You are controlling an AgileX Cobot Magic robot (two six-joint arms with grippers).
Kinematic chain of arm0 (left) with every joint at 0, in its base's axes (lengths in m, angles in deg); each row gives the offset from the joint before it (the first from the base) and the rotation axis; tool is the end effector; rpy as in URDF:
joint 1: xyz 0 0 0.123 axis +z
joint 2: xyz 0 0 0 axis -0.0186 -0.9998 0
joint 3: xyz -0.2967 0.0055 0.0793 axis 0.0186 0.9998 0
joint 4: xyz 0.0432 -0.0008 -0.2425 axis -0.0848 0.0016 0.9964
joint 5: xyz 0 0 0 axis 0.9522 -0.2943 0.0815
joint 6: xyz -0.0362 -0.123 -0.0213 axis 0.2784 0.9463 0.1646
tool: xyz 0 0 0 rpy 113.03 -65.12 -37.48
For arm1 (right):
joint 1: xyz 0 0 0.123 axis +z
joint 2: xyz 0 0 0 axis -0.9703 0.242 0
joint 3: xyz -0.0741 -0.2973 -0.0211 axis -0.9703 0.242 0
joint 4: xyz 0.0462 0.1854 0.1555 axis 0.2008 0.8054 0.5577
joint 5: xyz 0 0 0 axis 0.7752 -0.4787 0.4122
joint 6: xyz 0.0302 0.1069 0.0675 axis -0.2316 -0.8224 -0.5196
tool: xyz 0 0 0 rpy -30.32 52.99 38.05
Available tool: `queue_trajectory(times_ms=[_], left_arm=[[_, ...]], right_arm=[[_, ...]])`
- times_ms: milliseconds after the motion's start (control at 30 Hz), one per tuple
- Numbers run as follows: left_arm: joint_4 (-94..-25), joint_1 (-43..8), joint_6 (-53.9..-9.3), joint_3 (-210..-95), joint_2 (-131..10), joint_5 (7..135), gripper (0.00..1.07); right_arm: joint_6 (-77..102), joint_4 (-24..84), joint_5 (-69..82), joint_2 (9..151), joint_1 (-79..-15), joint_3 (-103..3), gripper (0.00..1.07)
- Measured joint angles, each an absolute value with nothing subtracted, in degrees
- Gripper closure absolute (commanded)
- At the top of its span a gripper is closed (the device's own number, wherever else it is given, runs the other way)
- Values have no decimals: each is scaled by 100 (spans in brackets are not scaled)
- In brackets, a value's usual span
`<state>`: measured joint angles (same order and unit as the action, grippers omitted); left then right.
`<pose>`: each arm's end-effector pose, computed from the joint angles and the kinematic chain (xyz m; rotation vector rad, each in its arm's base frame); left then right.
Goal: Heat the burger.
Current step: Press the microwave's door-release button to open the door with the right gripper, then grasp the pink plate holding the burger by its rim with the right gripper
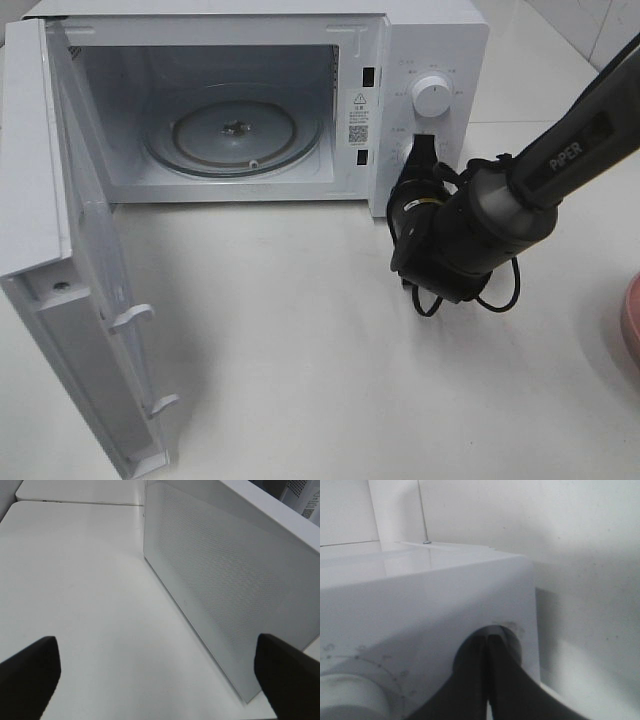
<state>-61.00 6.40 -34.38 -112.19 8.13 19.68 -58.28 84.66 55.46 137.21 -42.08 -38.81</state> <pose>-0.0009 -0.0260 0.2626 0.0384 2.0235 -0.1392 0.3989 0.1666 0.0889 1.5461 1.3347 0.8924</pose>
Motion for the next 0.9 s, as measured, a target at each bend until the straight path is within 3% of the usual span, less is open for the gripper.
queue_trajectory(times_ms=[567, 900], left_arm=[[-6100, 640, -3438, -11219, 813, 1968, 9], [-6100, 640, -3438, -11219, 813, 1973, 9]], right_arm=[[-5272, 7699, 4772, 13091, -4317, -3314, 107], [-3427, 7613, 3907, 12088, -4317, -2535, 107]])
